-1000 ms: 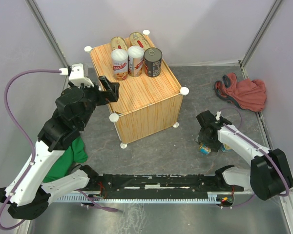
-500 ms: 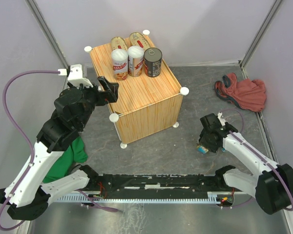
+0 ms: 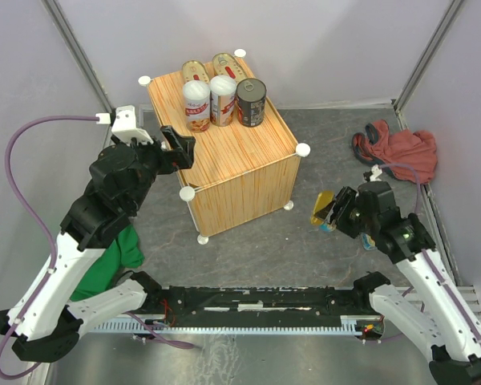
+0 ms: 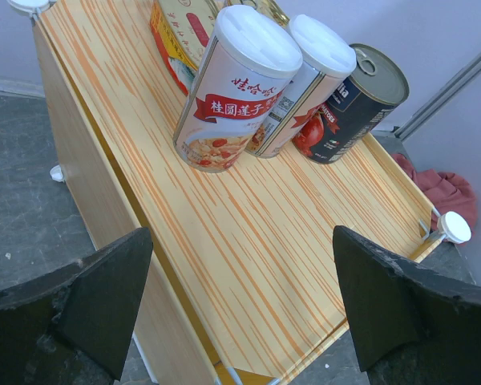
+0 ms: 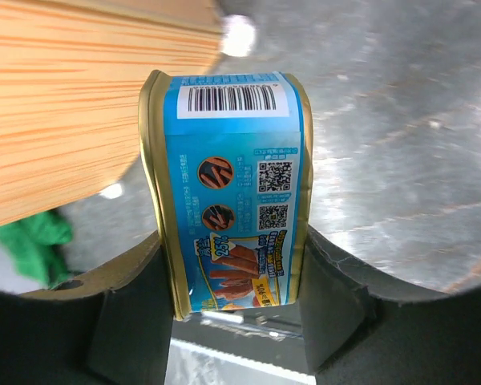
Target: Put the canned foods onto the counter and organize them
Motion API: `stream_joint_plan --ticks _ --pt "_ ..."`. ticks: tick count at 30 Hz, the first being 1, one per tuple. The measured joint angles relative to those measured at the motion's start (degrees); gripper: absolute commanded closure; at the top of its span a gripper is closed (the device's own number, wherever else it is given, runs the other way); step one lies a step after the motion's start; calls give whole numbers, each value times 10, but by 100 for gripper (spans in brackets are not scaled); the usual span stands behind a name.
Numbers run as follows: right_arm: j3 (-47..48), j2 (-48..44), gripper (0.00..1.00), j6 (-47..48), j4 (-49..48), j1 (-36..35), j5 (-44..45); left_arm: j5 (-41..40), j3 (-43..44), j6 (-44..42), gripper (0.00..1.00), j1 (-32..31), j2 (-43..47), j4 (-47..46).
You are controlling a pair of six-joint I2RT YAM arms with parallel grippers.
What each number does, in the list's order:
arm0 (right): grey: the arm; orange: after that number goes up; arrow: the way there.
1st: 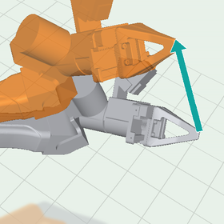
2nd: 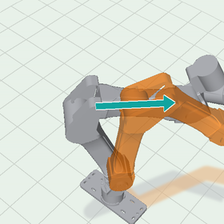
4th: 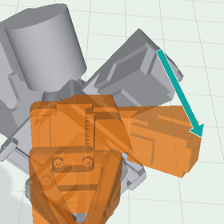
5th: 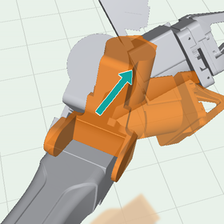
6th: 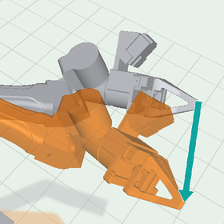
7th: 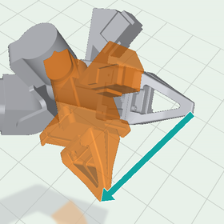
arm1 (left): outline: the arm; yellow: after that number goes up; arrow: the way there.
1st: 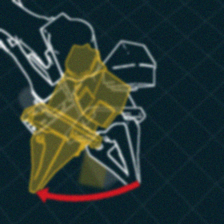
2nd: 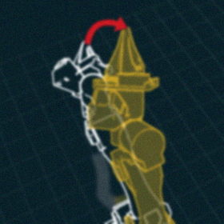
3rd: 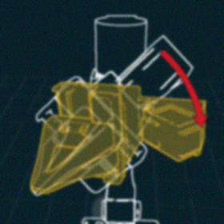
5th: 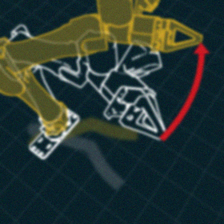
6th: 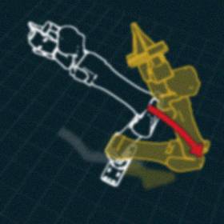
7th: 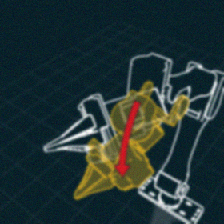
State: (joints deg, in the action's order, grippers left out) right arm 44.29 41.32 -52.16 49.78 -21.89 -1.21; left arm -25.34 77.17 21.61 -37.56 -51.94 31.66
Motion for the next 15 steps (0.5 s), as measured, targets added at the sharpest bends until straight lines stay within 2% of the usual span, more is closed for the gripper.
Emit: stream_joint_plan --ticks 8,15 --pt "111 10 84 -10 -42 -25 -98 4 3 0 0 0 -16 0" --pt "205 77 83 -26 -97 -109 -133 7 8 0 0 0 -27 0"
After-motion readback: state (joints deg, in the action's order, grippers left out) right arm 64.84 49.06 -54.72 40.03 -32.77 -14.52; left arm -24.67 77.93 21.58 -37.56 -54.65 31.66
